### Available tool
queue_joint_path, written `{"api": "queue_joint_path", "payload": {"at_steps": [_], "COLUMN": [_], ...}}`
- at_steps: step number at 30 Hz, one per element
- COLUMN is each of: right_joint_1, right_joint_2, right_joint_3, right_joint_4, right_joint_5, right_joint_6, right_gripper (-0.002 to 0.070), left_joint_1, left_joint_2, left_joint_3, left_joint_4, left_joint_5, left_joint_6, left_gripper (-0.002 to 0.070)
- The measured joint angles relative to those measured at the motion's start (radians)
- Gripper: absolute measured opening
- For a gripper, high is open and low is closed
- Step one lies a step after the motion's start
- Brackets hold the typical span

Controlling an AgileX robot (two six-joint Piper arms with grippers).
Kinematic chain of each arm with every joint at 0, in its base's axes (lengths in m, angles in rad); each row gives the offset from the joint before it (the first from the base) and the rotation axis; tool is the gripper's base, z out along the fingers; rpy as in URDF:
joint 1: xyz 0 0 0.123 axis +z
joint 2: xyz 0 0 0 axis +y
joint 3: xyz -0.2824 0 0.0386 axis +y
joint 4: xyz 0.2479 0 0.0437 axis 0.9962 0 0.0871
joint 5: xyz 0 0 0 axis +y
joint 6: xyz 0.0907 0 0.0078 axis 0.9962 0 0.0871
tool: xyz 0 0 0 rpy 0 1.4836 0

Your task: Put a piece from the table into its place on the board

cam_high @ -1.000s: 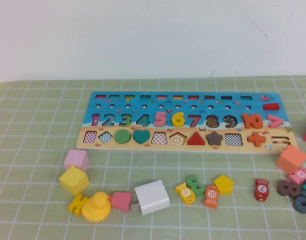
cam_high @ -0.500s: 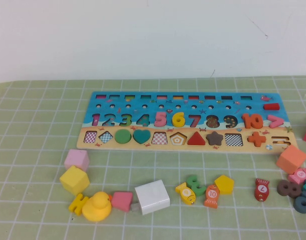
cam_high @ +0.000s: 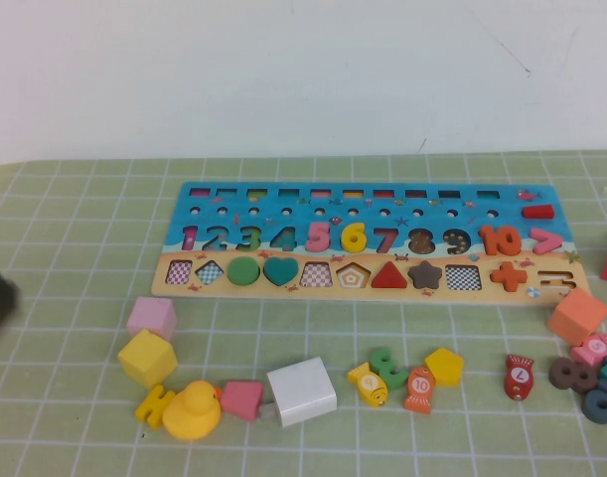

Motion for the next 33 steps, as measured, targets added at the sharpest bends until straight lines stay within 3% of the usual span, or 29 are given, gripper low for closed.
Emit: {"api": "queue_joint_path", "payload": {"at_steps": [6, 19, 33], "right_joint_1": [0.0, 0.0, 0.0], "right_joint_2": [0.0, 0.0, 0.0], "right_joint_3": [0.0, 0.0, 0.0], "right_joint_4": [0.0, 0.0, 0.0], "right_joint_5": [0.0, 0.0, 0.0], "right_joint_6": [0.0, 0.0, 0.0], "right_gripper": [-0.0003, -0.0003, -0.0003], "left_joint_1": [0.0, 0.015, 0.484], "left_joint_2": [0.004, -0.039, -0.329], "left_joint_3": [0.179, 0.315, 0.372], "left_joint_4": [-0.317, -0.297, -0.216], "left_joint_5": [-0.006, 0.012, -0.049], "left_joint_6": [0.0, -0.003, -0.001], "left_gripper": [-0.0001, -0.0001, -0.0001]}}
